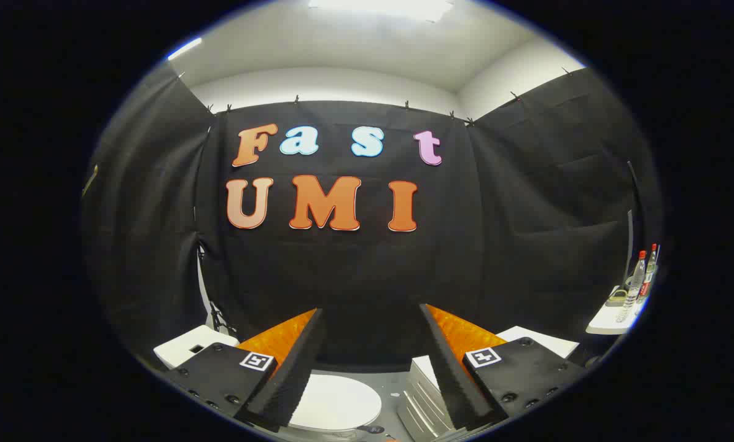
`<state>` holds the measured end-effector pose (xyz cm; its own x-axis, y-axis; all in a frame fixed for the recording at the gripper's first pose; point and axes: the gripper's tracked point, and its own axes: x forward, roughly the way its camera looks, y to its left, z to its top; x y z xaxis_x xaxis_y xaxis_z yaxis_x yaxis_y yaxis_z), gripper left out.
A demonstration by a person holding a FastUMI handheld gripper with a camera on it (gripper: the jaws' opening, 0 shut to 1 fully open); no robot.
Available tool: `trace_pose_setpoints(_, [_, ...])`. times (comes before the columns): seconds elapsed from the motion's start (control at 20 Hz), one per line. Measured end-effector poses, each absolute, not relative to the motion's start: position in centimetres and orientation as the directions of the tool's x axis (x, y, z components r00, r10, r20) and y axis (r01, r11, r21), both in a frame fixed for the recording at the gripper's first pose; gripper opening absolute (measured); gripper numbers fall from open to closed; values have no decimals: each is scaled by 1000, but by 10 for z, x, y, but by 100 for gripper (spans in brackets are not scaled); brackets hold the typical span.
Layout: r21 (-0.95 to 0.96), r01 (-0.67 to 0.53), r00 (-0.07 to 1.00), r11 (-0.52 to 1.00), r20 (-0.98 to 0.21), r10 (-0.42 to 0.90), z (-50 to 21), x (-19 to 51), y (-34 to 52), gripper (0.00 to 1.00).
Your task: Open the toilet lid.
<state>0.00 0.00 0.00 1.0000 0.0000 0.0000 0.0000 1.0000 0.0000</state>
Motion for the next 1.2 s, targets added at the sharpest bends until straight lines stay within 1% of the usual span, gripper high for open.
trace_pose_setpoints(0.5, [12, -5, 1000, 1000, -12, 5, -9, 6, 17, 98])
trace_pose_setpoints(0.8, [38, 8, 1000, 999, 8, -8, -1, 3, 26, 98])
trace_pose_setpoints(0.95, [46, 0, 1000, 999, 8, 0, -10, -2, 29, 98])
trace_pose_setpoints(1.2, [69, 22, 999, 997, -40, -20, -43, -3, 16, 98])
